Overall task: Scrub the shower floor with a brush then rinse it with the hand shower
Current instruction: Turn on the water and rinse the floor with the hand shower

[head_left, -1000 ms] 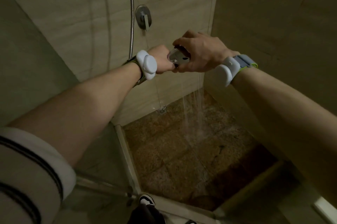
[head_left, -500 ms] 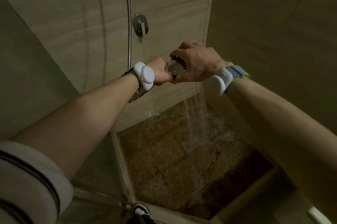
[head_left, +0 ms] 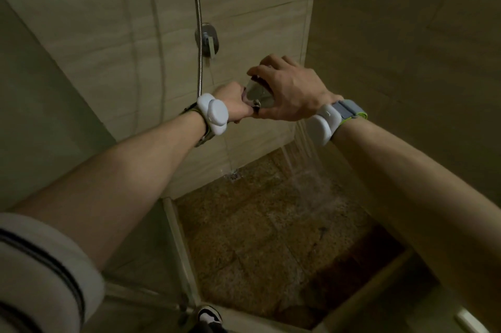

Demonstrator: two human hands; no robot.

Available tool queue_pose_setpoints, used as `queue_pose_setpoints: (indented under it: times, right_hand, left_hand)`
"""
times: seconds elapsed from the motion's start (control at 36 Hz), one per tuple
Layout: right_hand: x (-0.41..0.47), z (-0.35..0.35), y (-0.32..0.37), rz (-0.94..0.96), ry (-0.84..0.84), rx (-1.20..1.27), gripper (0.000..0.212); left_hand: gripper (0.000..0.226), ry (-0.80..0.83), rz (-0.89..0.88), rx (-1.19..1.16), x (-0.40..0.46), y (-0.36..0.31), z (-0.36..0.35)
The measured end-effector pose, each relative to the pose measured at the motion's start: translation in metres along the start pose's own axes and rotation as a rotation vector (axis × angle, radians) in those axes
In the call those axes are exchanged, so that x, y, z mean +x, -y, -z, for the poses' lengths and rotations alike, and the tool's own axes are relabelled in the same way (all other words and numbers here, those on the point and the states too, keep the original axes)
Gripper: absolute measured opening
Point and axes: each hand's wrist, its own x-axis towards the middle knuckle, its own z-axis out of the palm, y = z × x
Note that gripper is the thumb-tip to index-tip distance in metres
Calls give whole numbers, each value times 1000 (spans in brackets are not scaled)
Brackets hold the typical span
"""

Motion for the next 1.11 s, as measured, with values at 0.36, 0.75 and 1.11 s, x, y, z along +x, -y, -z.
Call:
queue_pose_setpoints:
  times: [0.36, 0.75, 1.11]
  right_hand:
    - [0, 0, -4, -11, -27, 34, 85]
    - [3, 9, -8, -13, -78, 45, 88]
    - [3, 6, -8, 14, -81, 62, 88]
  left_hand:
    - [22, 5, 0, -18, 2, -4, 2]
    - [21, -123, -16, -19, 7, -7, 6]
    - [12, -65, -45, -80, 4, -1, 10]
